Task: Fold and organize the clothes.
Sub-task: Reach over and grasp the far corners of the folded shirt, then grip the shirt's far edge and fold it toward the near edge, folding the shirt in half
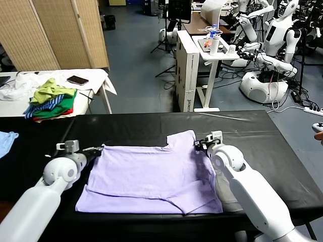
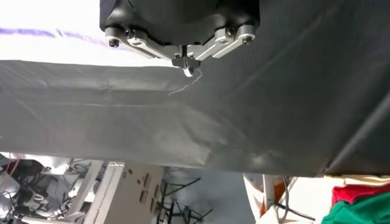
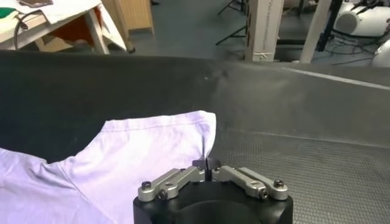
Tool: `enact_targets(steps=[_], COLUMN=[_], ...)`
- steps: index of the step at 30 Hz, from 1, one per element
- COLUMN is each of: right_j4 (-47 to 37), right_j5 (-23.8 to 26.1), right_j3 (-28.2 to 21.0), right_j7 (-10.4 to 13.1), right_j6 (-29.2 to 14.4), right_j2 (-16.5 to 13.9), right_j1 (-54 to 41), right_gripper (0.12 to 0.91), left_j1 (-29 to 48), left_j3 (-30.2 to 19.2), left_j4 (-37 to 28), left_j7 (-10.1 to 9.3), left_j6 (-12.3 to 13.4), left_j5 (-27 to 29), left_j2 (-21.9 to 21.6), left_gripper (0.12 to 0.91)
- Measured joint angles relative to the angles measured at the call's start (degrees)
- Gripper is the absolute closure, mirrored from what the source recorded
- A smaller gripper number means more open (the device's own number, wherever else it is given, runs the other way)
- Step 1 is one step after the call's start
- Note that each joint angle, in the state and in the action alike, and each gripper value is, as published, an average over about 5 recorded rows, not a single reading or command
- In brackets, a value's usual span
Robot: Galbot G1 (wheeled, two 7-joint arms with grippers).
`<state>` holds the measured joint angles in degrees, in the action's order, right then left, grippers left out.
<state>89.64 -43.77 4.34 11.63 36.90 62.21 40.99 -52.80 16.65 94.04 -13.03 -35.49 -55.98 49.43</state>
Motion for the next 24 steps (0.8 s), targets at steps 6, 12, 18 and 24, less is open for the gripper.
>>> enact_targets(steps=[6, 12, 18, 24], right_j4=[2.6, 6.4, 12.1, 18.2], right_j5=[-0.7, -1.6, -2.2, -3.1], right_j3=[2.1, 4.4, 7.2, 9.9], right_j7=[-1.3, -1.8, -2.3, -2.8], right_j6=[-3.1, -2.5, -0.9, 0.1], right_j2=[-1.0, -2.3, -4.2, -6.0], right_j1=[1.8, 4.4, 8.1, 12.4], right_gripper=[0.882, 0.883, 0.883, 0.881], left_j1=[-1.3, -3.9, -7.9, -13.1], left_j3=[1.3, 3.0, 5.3, 9.2], left_j4=[1.9, 5.4, 10.2, 16.2], left_j7=[-0.04, -0.05, 0.26, 0.8], left_j6=[0.2, 0.5, 0.8, 1.3], left_j5=[0.0, 0.2, 1.3, 3.1], left_j2=[-0.9, -2.2, -3.4, -3.8], left_gripper=[0.886, 0.886, 0.886, 0.886])
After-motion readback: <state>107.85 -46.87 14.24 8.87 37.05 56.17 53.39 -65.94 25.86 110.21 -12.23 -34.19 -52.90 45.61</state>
